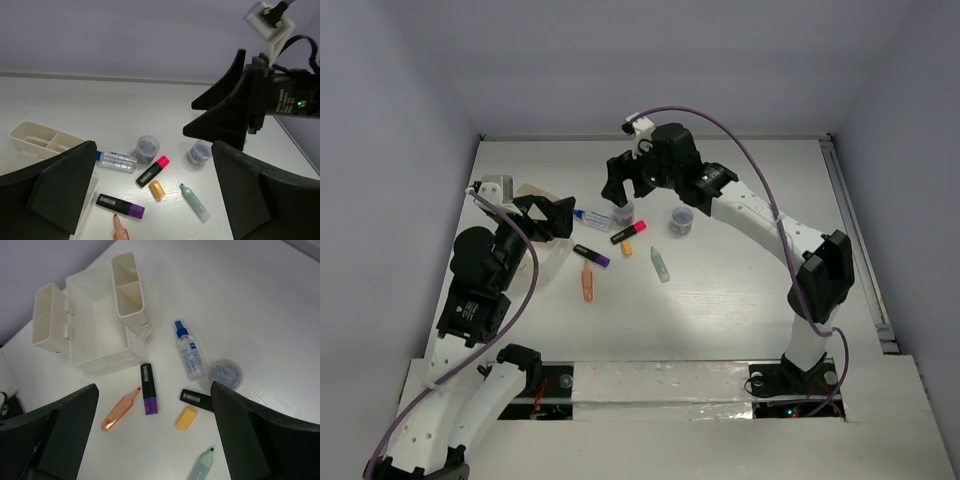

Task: Sort the stationery into containers
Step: Pick up the stationery from the center of the board.

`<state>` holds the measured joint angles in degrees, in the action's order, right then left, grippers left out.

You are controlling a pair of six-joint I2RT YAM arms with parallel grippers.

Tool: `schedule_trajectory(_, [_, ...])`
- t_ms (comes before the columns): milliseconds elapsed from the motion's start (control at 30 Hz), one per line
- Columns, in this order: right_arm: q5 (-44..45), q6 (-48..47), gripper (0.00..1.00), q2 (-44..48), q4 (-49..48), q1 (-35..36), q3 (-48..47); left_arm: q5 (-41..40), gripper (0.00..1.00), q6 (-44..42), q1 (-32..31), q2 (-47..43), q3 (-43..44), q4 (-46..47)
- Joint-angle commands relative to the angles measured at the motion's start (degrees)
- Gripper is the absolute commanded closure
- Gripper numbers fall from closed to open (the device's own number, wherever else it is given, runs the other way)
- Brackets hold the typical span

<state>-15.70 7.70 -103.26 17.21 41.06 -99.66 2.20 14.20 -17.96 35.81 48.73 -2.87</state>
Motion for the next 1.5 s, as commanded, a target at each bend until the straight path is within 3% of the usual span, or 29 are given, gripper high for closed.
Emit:
schedule_trajectory(0, [6.82,0.11,0.00,-2.11,2.03,0.34,-4.22,-1.58,0.01,-0.84,-0.24,-1.36,-1.09,2.00])
schedule_trajectory(300, [17.99,1.26,0.03,-17.56,9.33,0.34,-14.94,-1.49,0.01,-1.01,-0.24,-1.62,-2.06,2.26])
schedule_trajectory(533, [13.34,-3.12,0.10,-24.86,6.17,1.39,-19.34,-1.23,0.01,-0.84,-0.24,-1.54,-2.06,2.35])
schedule_trajectory(633, [10.35,-9.09,0.20,-29.95,8.18,2.53,-25.57,-1.32,0.01,-0.84,-0.24,-1.45,-2.06,2.35])
schedule_trajectory(867, [7.27,-14.56,0.22,-40.16,10.38,2.54,-36.57,-1.67,0.01,-1.01,-0.77,-1.10,-1.97,2.26])
schedule_trajectory(1467, [4.37,-18.96,0.37,-46.24,8.81,4.29,-36.23,-1.67,0.01,-0.84,-0.77,-0.57,-1.80,2.35])
